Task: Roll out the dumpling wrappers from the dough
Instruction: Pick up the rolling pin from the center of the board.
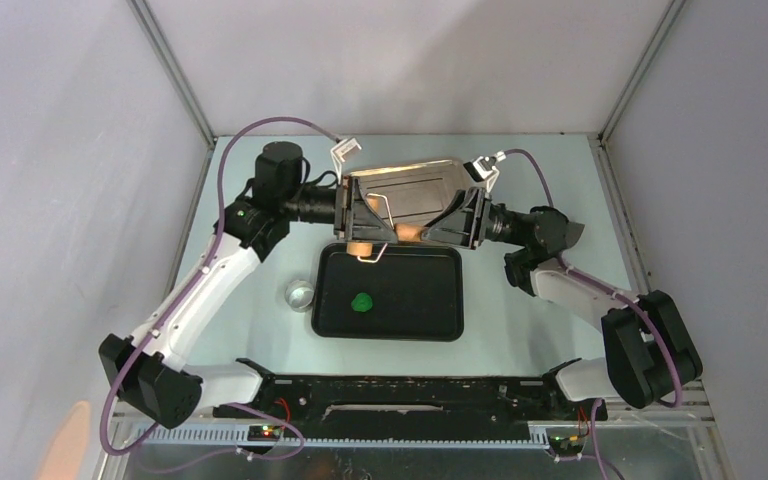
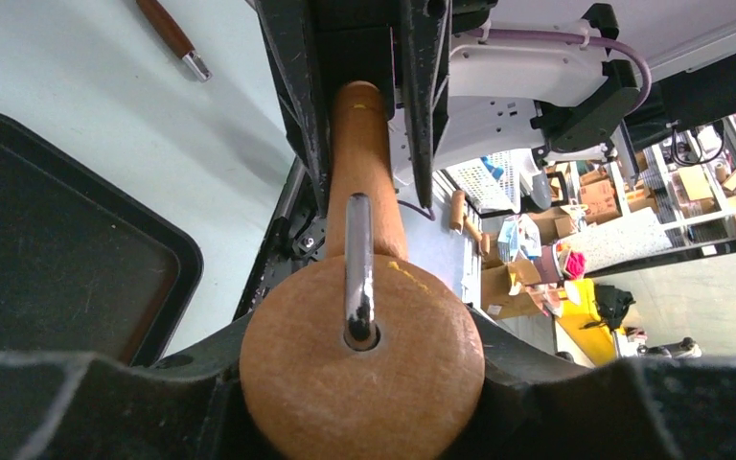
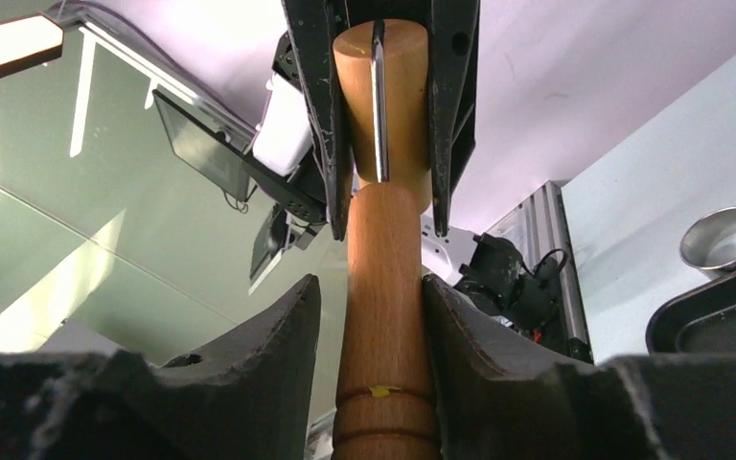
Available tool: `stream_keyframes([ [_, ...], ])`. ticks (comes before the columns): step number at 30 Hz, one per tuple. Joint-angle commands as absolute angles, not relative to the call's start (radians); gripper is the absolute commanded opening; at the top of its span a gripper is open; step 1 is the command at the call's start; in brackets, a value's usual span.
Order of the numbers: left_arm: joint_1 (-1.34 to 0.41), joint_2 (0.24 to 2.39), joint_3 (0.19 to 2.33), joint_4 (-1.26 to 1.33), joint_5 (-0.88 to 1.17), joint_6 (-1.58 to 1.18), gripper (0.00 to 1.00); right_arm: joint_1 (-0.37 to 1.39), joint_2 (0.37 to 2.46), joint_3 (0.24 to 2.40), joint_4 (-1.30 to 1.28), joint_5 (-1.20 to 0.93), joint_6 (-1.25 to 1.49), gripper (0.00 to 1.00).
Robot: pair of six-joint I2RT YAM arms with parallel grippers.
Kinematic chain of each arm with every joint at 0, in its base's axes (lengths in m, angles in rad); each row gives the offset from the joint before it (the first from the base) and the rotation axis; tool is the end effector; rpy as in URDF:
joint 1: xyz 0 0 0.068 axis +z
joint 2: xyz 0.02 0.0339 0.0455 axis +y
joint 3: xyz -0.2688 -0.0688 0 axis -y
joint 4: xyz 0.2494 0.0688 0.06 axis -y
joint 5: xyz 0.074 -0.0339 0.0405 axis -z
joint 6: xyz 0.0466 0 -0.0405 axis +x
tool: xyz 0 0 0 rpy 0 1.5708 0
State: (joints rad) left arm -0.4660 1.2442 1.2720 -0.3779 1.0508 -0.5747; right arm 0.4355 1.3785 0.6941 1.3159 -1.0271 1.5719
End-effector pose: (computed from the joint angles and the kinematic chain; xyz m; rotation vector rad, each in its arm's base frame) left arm 0.2254 -0.1586 0.4017 0.6853 1.9948 -1.6629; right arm 0.2361 0.1539 0.3241 -0.4324 1.5629 2.1313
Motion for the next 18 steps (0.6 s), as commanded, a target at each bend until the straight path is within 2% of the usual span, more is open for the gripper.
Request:
stream_keyframes([
  [1,-0.465,1.248,1.316,-0.405,1.04,-0.533,0.0,0.441,1.359,0.713,1.332,-0.985,1.536,0.43],
  [5,-0.465,1.261,1.317,-0.437,1.038,-0.517,0.0,0.442,1.361,0.713,1.335,-0.986,1.539,0.21],
  [10,-0.465,1.258,1.312,-0.434,1.022,-0.521,0.0,0.457,1.368,0.713,1.344,-0.989,1.547,0.02],
  [12,-0.465,1.258,1.311,-0.428,1.018,-0.524,0.0,0.463,1.374,0.713,1.344,-0.987,1.548,0.0],
  [13,-0.465,1.255,1.309,-0.425,1.015,-0.526,0.0,0.465,1.379,0.713,1.35,-0.986,1.55,0.02],
  [14,-0.465,1.254,1.309,-0.422,1.011,-0.53,0.0,0.466,1.382,0.713,1.355,-0.986,1.554,0.15],
  [15,-0.463,1.251,1.308,-0.418,1.007,-0.533,0.0,0.467,1.388,0.713,1.362,-0.988,1.557,0.32],
  [16,-0.463,1.25,1.307,-0.414,1.005,-0.536,0.0,0.469,1.392,0.713,1.368,-0.989,1.562,0.42],
  [18,-0.46,1.251,1.305,-0.406,1.006,-0.544,0.0,0.475,1.399,0.713,1.377,-0.989,1.563,0.46],
])
